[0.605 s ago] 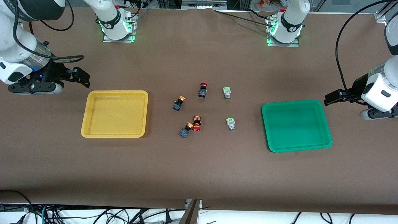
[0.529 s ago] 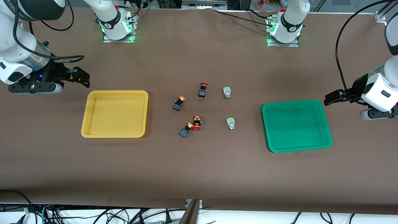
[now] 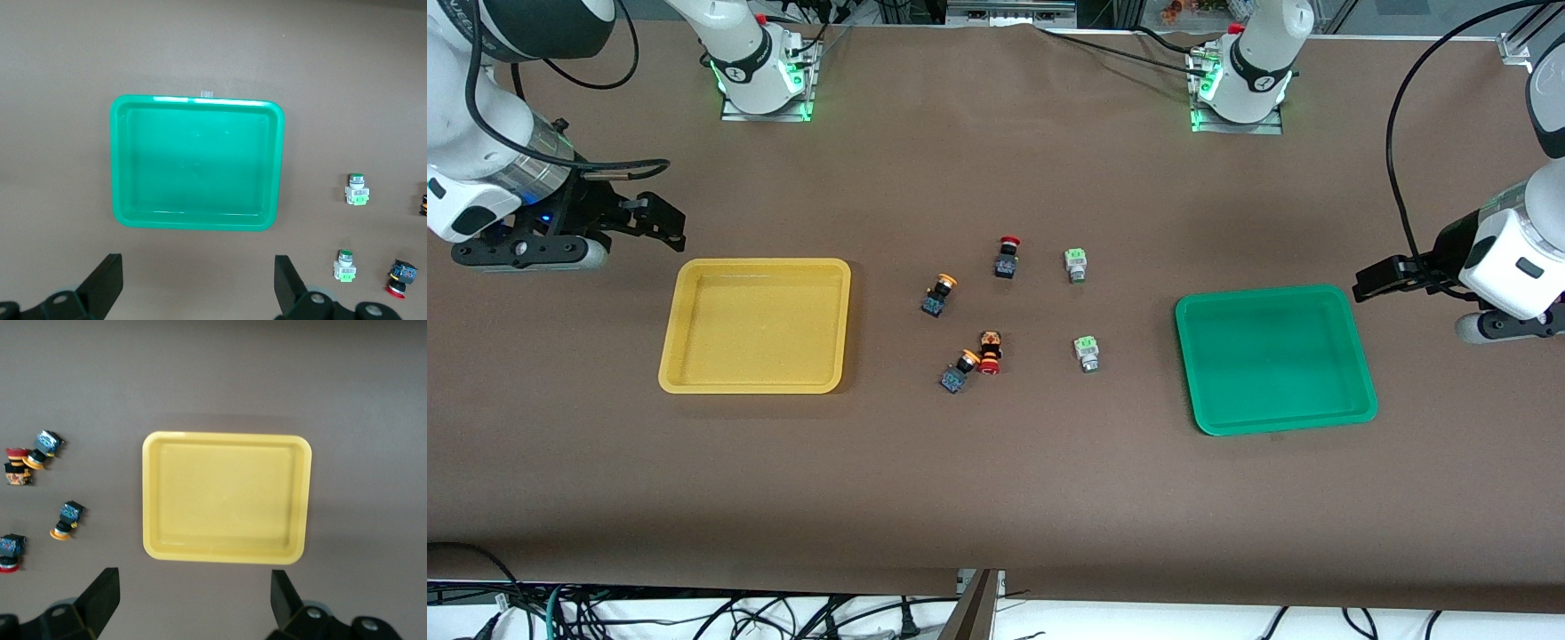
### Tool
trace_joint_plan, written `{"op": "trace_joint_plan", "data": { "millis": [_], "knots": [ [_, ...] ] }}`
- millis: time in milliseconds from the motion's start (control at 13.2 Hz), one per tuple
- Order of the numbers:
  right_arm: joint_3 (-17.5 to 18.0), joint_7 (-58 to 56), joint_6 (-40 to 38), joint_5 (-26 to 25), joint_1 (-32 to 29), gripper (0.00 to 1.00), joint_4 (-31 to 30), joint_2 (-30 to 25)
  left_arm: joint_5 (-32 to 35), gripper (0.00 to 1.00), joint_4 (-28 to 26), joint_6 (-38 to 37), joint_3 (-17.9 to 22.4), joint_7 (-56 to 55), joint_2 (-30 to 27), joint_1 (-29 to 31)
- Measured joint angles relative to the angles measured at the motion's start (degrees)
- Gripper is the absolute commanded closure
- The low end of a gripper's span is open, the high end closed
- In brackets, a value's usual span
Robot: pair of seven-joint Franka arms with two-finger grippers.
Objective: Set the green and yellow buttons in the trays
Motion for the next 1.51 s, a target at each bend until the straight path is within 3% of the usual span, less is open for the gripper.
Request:
{"op": "trace_joint_plan", "data": {
  "millis": [302,756,1058,1285,1512],
  "knots": [
    [0.48,0.09,2.54,-0.49,3.2,0.0,-0.07,4.44,0.0,0.0,0.01,0.0,0.03,0.0,0.0,0.04],
    [0.54,1.22,6.55,-0.82,6.88,0.0,-0.11,15.57,0.0,0.0,0.04,0.0,0.03,0.0,0.0,0.04],
    [0.86,19.57,9.29,4.0,12.04,0.0,-0.11,18.5,0.0,0.0,0.04,0.0,0.03,0.0,0.0,0.04],
    [1.01,34.0,14.13,4.59,17.6,0.0,-0.18,22.2,0.0,0.0,0.05,0.0,0.03,0.0,0.0,0.03],
    [1.01,39.84,20.91,4.59,23.03,0.0,-0.2,27.72,0.0,0.0,0.05,0.0,0.02,0.0,0.09,0.02]
  ]
}}
